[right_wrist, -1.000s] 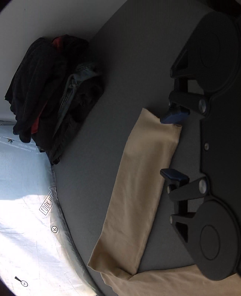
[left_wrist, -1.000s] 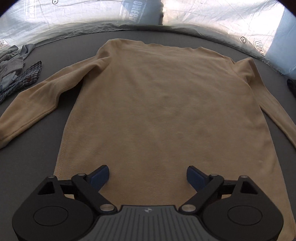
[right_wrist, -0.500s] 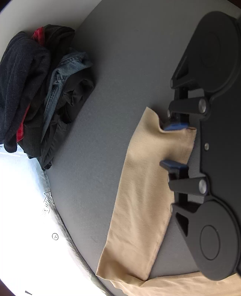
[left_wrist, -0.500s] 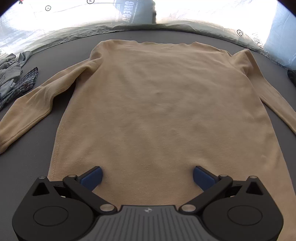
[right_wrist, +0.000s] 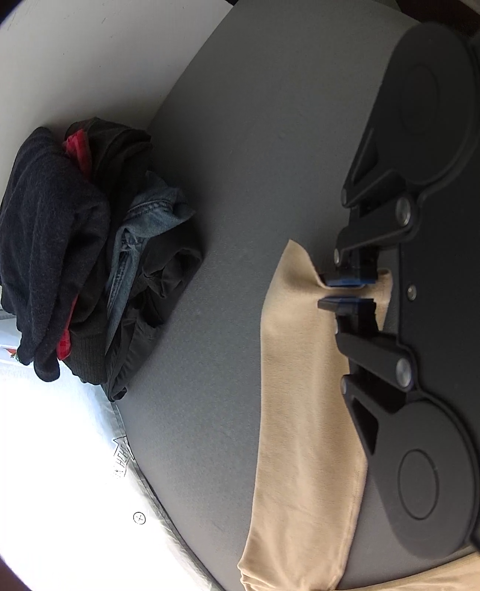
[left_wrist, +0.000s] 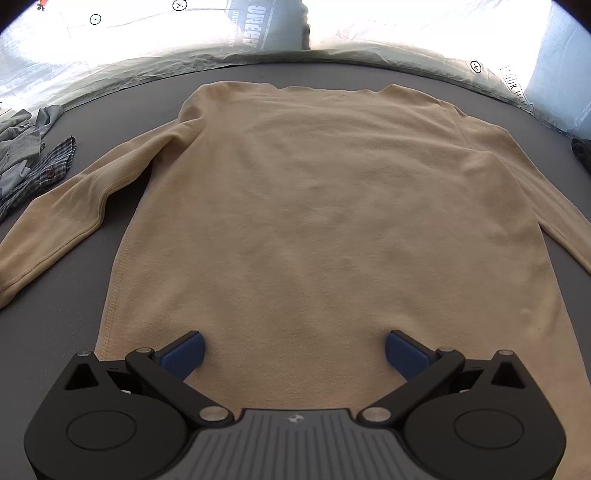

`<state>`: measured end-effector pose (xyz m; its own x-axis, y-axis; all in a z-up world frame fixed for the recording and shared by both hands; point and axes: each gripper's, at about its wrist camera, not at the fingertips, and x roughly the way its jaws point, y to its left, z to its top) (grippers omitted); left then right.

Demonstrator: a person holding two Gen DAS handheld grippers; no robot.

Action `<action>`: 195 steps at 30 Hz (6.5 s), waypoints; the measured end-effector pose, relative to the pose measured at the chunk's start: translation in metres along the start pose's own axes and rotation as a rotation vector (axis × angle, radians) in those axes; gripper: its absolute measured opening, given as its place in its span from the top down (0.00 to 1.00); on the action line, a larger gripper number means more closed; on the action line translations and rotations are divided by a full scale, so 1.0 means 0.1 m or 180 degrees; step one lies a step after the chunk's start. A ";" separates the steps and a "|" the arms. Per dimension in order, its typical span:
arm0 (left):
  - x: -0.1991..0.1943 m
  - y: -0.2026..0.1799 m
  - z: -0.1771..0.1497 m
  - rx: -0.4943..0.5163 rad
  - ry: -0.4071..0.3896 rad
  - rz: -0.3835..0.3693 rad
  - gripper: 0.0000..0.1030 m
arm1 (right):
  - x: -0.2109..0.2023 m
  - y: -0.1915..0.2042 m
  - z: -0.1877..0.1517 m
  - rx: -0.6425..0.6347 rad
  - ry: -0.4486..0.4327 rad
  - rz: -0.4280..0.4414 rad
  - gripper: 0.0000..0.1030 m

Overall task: Fold clothes
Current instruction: 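Grasp the sleeve cuff with the right gripper and straighten it, release, then grasp the sleeve cuff with the left gripper and fold it across the body, then regrasp the folded sleeve with the left gripper and lay it flatter, then grasp the other sleeve cuff with the right gripper and fold it across the body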

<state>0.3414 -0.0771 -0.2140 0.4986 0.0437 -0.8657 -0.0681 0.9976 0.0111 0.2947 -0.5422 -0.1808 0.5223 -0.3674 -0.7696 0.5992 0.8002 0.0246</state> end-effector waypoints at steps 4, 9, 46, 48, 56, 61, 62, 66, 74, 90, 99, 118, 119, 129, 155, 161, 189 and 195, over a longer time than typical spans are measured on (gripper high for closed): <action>0.00 0.01 -0.01 -0.0002 -0.0034 0.0003 0.00 | 0.07 0.04 -0.09 -0.0123 0.0063 -0.0061 0.92; 0.00 0.01 -0.04 0.0008 -0.0091 0.0005 0.00 | 0.06 0.10 -0.09 -0.0325 0.0103 -0.0190 0.64; -0.68 2.87 -0.43 -0.0403 -0.0616 -0.0015 0.00 | -1.29 2.77 -1.88 -0.1339 0.0033 0.1201 0.00; -0.66 3.19 -0.37 -0.0489 -0.0707 0.0162 0.00 | -1.26 2.83 -2.00 -0.1311 -0.0064 0.1102 0.00; -0.35 4.11 -0.13 -0.0569 -0.0735 0.0478 0.00 | -1.23 2.83 -2.22 -0.1025 -0.0563 0.0986 0.00; -0.18 4.07 -0.04 -0.0469 -0.0624 0.0144 0.00 | -1.23 2.82 -2.25 -0.1006 -0.0643 0.1001 0.00; -0.14 4.03 -0.03 -0.0455 -0.0598 0.0157 0.00 | -1.23 2.82 -2.25 -0.1004 -0.0641 0.1003 0.00; -0.06 3.88 -0.07 -0.0487 -0.0555 0.0236 0.11 | -1.23 2.82 -2.24 -0.0986 -0.0637 0.1019 0.00; -0.37 3.99 -0.16 -0.0883 -0.0677 0.0424 0.93 | -1.23 2.80 -2.25 -0.0975 -0.0638 0.1030 0.00; -0.59 4.15 -0.61 -0.1513 -0.0435 0.0645 0.95 | -1.21 2.80 -2.26 -0.0966 -0.0636 0.1036 0.00; -0.59 4.23 -0.73 -0.1777 -0.0401 0.0491 0.91 | -1.21 2.80 -2.26 -0.0960 -0.0636 0.1039 0.00; -0.50 3.99 -0.59 -0.1413 -0.0517 0.0565 0.93 | -1.21 2.80 -2.26 -0.0955 -0.0633 0.1047 0.00; -0.52 4.02 -0.57 -0.1489 -0.0540 0.0480 0.94 | -1.21 2.80 -2.26 -0.0956 -0.0632 0.1049 0.00; -1.00 3.28 -0.09 -0.0821 -0.0985 -0.1099 0.95 | -1.20 2.79 -2.26 -0.0955 -0.0632 0.1056 0.00; -0.24 3.27 -0.09 -0.0593 0.0224 -0.0413 0.16 | -1.29 2.98 -1.62 0.0262 0.0659 0.2530 0.38; -0.10 3.04 -0.04 -0.0206 0.0284 -0.0311 0.00 | -1.34 3.54 -1.69 -0.0034 0.1061 0.3022 0.73; -0.04 2.88 -0.03 0.0104 0.0322 -0.0043 0.00 | -1.39 4.64 -2.03 -0.1626 0.1033 0.2868 0.98; -0.10 2.79 -0.03 -0.0180 0.0388 0.0232 0.00 | -1.55 4.40 -1.73 -0.1491 0.0651 0.2979 0.98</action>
<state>0.3150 0.2004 -0.2040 0.3822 0.1056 -0.9180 -0.1507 0.9873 0.0509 0.3724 -0.0511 -0.1610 0.5159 0.5399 -0.6651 -0.3036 0.8412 0.4474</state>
